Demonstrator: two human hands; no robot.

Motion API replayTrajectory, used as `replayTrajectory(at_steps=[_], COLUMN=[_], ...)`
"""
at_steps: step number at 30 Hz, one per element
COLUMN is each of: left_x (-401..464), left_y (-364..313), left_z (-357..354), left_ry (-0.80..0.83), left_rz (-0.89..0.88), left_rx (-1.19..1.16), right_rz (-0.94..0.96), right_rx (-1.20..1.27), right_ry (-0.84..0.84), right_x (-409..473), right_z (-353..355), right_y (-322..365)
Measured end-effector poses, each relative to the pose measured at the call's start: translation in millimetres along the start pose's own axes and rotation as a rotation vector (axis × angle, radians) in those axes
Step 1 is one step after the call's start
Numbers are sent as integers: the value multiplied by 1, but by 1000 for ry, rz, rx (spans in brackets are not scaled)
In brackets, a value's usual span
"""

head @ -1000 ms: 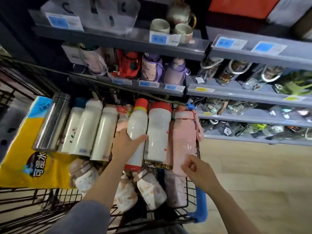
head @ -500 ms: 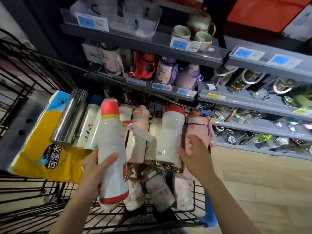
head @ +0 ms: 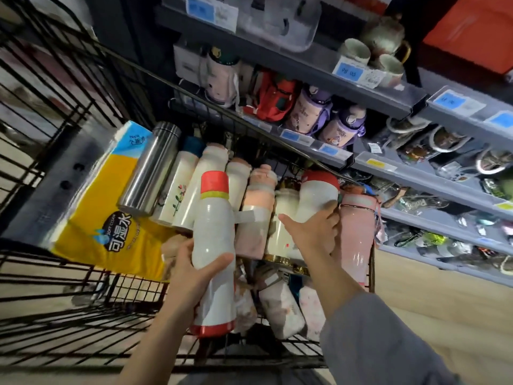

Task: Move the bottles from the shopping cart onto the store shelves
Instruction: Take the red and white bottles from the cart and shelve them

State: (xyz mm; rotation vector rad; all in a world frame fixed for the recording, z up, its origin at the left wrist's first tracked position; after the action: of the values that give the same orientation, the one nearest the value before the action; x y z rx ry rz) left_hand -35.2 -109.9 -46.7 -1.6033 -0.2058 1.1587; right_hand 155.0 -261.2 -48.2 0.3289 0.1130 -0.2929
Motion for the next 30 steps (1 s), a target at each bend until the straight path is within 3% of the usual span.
replayTrajectory(at_steps=[8,16,20,30], left_x=[-5,-22,-39,-146], left_y=[-9,-24,-37,-57], left_z=[-1,-7,-35,-168], left_ry=[-4,-57,-34,13], left_rz=[-53,-71,-162,-290], left_rx=[45,56,56,-28], right_rz=[1,133,175,368], right_rx=[75,535,751,1015], right_ry=[-16,58,151,61], right_x=[7,-3,-8,45], right_z=[-1,36,64,190], right_y=[-11,-37,-60,-179])
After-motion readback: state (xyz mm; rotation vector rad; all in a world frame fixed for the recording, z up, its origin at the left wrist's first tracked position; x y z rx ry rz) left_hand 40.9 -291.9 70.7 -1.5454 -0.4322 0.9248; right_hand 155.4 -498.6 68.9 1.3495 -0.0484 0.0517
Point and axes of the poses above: each hand's wrist, its own x-axis towards the middle knuckle, its own z-axis out of the back of the hand, y = z × x, the point moved 2 cm from there along x, towards the middle knuckle, and after that the axes turned 12 degrees about -y, right-handed, at the moved point
